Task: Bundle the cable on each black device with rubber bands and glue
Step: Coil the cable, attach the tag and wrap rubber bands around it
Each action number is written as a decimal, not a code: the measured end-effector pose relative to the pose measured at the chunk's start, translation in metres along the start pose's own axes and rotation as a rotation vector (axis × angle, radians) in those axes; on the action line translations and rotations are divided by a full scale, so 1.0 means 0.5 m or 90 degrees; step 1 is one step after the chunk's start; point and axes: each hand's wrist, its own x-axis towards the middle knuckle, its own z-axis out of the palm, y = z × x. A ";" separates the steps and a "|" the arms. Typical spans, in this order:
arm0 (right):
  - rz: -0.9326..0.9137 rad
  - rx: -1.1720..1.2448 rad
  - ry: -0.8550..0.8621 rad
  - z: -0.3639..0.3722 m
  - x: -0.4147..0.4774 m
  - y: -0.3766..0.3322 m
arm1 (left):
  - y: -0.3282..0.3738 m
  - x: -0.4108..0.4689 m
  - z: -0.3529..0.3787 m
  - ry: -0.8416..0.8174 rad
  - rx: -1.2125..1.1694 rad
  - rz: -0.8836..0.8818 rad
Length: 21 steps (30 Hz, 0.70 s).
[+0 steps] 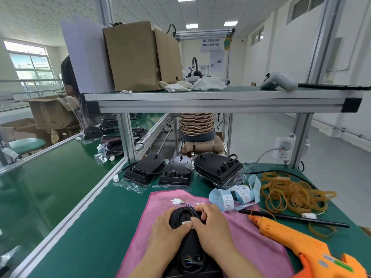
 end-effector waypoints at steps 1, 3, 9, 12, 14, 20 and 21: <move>0.000 0.011 -0.009 -0.003 0.002 0.001 | -0.003 0.001 0.000 0.004 0.001 0.008; 0.015 0.074 -0.009 -0.022 0.006 -0.003 | -0.008 0.002 0.000 0.010 0.000 0.021; 0.074 -0.127 0.156 -0.204 0.076 0.030 | -0.016 0.000 0.001 0.015 -0.041 0.017; 0.194 -0.355 0.032 -0.276 0.109 0.068 | -0.020 0.002 0.003 0.018 -0.043 0.018; 0.238 -0.422 -0.074 -0.288 0.114 0.089 | -0.021 0.003 0.002 0.023 -0.039 0.020; 0.242 -0.332 -0.025 -0.290 0.105 0.122 | -0.019 0.005 0.003 0.023 -0.028 0.010; 0.230 -0.321 0.005 -0.292 0.105 0.118 | -0.019 0.006 0.002 0.022 -0.024 0.004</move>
